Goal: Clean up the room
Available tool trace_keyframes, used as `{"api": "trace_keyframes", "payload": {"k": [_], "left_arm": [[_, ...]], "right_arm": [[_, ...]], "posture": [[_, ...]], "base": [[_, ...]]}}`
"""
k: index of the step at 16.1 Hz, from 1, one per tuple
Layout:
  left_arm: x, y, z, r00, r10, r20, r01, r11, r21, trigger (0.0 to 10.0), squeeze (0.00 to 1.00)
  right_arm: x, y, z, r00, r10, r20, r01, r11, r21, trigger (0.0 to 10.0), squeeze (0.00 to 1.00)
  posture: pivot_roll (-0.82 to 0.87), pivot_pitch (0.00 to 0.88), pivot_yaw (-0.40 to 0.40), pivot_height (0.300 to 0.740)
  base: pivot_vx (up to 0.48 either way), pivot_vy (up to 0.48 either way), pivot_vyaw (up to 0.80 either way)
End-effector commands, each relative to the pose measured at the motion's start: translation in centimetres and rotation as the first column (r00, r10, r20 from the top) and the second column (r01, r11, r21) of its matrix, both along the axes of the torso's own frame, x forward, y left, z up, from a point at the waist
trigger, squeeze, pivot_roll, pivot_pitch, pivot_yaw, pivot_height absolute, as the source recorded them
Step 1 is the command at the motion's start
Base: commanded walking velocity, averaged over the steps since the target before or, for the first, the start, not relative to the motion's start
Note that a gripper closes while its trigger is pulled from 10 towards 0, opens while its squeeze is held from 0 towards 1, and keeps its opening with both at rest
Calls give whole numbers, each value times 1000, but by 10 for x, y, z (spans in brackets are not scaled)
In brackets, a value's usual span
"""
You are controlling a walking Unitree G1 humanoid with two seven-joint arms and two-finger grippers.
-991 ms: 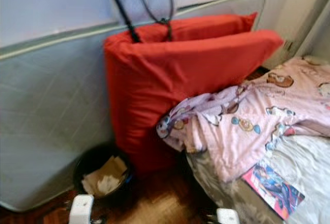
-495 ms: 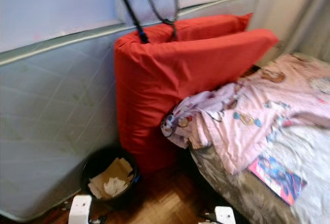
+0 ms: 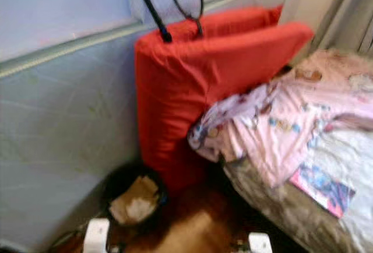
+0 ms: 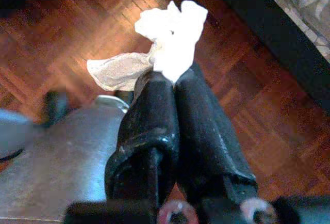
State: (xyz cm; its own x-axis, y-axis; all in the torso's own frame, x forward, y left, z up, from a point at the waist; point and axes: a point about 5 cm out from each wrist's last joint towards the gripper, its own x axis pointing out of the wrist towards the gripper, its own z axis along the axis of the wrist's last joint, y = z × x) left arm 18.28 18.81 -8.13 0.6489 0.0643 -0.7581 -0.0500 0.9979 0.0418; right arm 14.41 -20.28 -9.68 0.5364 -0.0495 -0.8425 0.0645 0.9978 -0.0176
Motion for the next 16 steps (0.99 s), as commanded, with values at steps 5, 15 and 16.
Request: {"api": "trace_keyframes", "payload": {"k": [5,15,16], "left_arm": [[1,6,1,1000,4,4,-4,1000,18,10000,0],[1,6,1,1000,6,4,-6,1000,17,10000,0],[1,6,1,1000,6,3,-6,1000,18,10000,0]], "right_arm": [[0,5,-1,1000,11,-6,-11,1000,10,10000,0],[0,5,-1,1000,14,-5,-13,1000,13,10000,0],[0,5,-1,1000,14,-5,-14,1000,13,10000,0]], "posture": [[4,0,-7,740],[5,0,-8,740],[5,0,-8,740]], "base": [[0,319,0],[0,321,0],[0,322,0]]}}
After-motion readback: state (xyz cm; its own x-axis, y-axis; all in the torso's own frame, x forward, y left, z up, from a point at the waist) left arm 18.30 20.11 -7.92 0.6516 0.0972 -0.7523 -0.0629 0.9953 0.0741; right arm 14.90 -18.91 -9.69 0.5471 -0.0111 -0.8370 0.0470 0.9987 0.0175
